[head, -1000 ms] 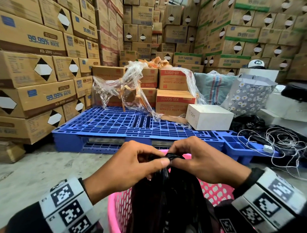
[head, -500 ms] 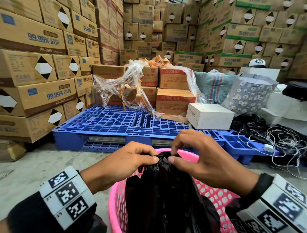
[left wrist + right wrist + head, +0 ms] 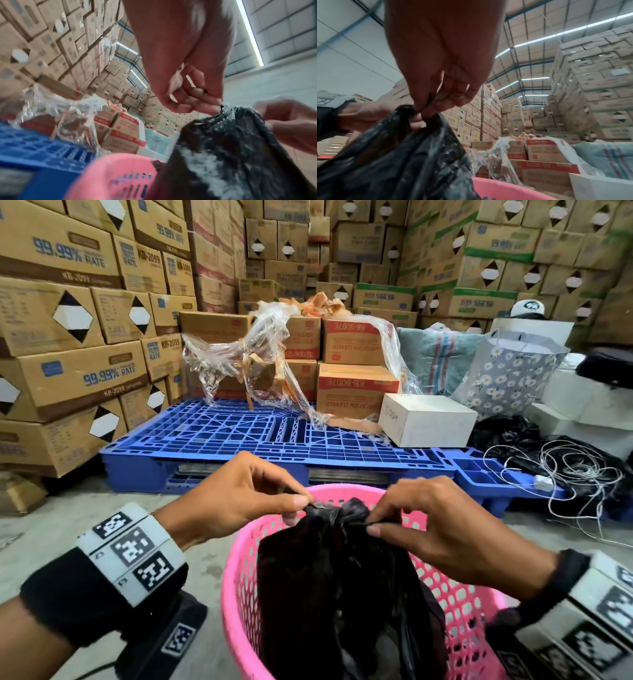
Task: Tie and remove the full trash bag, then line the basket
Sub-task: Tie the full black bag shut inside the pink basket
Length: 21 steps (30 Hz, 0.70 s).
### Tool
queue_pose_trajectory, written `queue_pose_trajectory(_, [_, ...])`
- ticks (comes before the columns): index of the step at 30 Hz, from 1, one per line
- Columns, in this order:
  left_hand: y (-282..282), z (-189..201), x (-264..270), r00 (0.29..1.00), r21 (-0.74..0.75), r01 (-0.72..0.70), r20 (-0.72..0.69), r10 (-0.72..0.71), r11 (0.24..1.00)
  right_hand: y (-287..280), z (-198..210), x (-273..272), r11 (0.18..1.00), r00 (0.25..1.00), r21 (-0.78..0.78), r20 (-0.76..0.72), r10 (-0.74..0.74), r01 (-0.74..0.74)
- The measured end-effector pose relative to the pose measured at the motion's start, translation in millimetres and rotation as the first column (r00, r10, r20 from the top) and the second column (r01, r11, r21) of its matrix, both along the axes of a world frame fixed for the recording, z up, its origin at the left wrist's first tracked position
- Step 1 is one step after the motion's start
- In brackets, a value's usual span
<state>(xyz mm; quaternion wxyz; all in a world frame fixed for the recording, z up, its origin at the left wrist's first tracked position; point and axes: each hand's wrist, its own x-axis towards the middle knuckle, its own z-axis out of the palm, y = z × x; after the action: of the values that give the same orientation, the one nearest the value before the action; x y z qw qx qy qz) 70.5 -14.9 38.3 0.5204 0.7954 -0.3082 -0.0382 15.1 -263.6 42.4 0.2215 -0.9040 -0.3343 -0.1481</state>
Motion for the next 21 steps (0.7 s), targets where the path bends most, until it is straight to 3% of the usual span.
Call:
queue_pose_trajectory(4, [25, -14, 20, 0.933, 0.401, -0.101, 0.355, -0.053, 0.910, -45, -18, 0, 0.987, 0.982, -0.142, -0.160, -0.100, 0.078])
queue_pose_trajectory(8, [28, -33, 25, 0.897, 0.718, -0.206, 0.411, -0.166, 0.665, -74, -32, -10, 0.949, 0.953, -0.304, -0.253, -0.167, 0.086])
queue_pose_trajectory(13, [22, -39, 24, 0.871, 0.808, -0.305, 0.451, -0.196, 0.504, -92, -36, -22, 0.929, 0.926, -0.355, -0.309, -0.219, 0.101])
queue_pose_trajectory(18, [-1, -47, 18, 0.856, 0.877, -0.400, 0.461, -0.234, 0.266, -94, -34, -34, 0.947, 0.899, -0.315, -0.393, -0.191, 0.063])
queue_pose_trajectory(21, [-12, -49, 17, 0.852, 0.873, -0.458, 0.484, -0.199, 0.166, -97, -33, -41, 0.952, 0.882, -0.303, -0.435, -0.182, 0.047])
